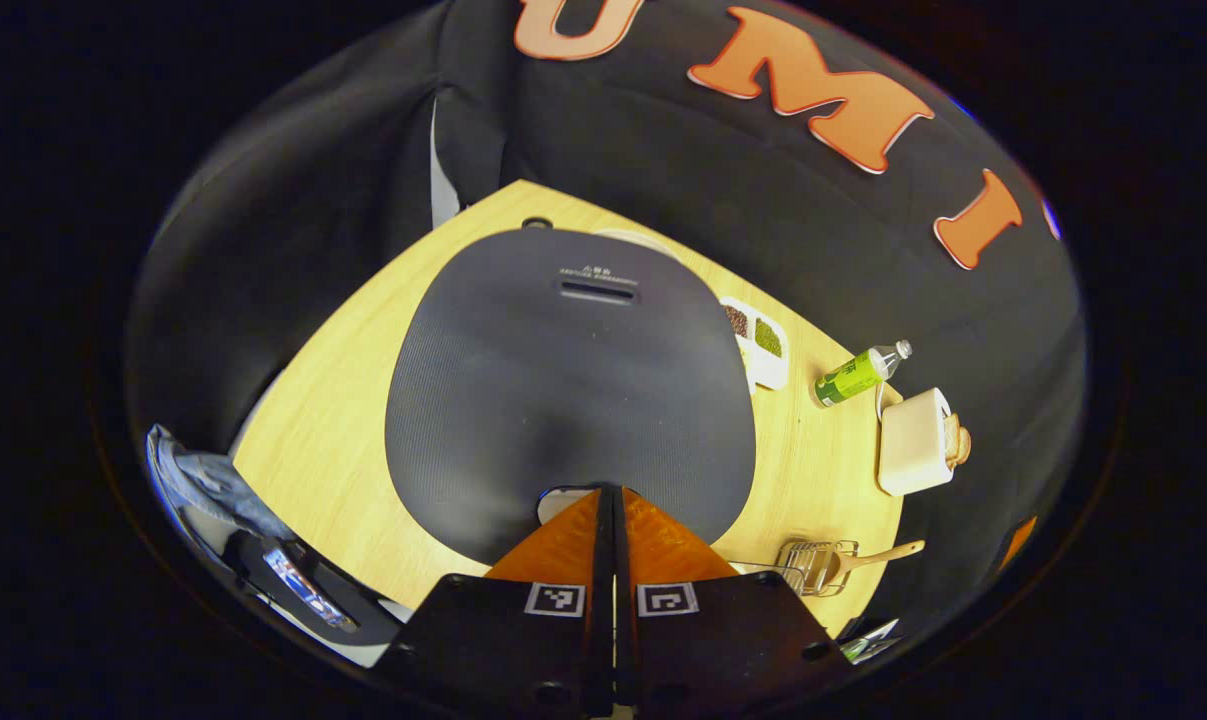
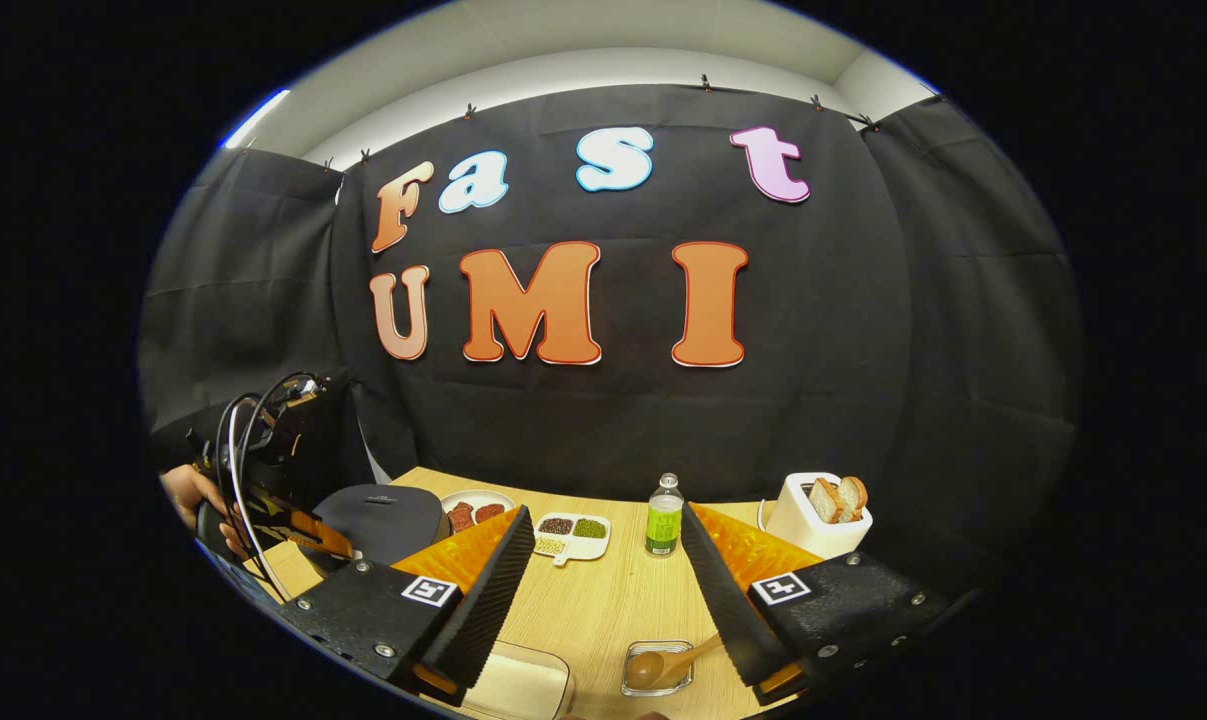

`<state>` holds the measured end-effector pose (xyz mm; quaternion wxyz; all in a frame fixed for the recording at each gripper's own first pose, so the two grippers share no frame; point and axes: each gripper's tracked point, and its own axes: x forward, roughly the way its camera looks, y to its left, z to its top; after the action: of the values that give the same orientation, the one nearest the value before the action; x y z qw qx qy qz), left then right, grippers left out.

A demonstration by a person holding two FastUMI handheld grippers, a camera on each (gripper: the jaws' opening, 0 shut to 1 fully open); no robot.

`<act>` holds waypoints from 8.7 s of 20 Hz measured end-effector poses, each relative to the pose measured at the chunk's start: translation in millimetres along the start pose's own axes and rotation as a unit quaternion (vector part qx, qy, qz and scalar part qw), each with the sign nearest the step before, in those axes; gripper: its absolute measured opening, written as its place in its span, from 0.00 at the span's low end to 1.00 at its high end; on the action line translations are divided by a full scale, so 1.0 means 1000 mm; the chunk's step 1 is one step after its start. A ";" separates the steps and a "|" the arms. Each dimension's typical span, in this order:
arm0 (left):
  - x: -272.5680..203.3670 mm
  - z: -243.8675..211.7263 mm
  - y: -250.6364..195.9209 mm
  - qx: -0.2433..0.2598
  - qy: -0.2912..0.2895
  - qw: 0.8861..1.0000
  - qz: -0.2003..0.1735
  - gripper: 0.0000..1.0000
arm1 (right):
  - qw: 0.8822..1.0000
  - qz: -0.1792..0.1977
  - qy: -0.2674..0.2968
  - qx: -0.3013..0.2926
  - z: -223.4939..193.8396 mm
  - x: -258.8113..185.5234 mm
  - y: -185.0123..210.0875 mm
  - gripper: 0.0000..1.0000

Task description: Close the left gripper, press the button to open the rice cooker; take a wooden spoon from the chopstick holder with the right hand, scoop a spoonful of rice and pour it into the rice cooker, then put the wooden spoon back into the chopstick holder.

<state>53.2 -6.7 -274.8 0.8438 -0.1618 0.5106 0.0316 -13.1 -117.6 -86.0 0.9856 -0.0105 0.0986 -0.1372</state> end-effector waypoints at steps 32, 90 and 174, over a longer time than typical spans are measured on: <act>-0.203 0.050 -0.063 0.192 -0.488 0.851 0.034 0.73 | 0.997 -0.046 0.035 0.051 -0.066 -0.010 -0.069 0.89; -0.174 0.025 -0.021 0.240 -0.429 0.869 0.062 0.87 | 0.956 -0.121 0.227 0.141 -0.228 0.031 -0.066 0.12; -0.173 0.034 0.107 0.201 -0.404 0.888 0.087 0.87 | 0.970 -0.032 0.234 0.057 -0.239 -0.008 0.146 0.10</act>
<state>-23.8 124.7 -135.0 0.9855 0.0831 0.1330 0.0641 -28.5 26.1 -325.9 0.9293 0.0749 0.3178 -0.1729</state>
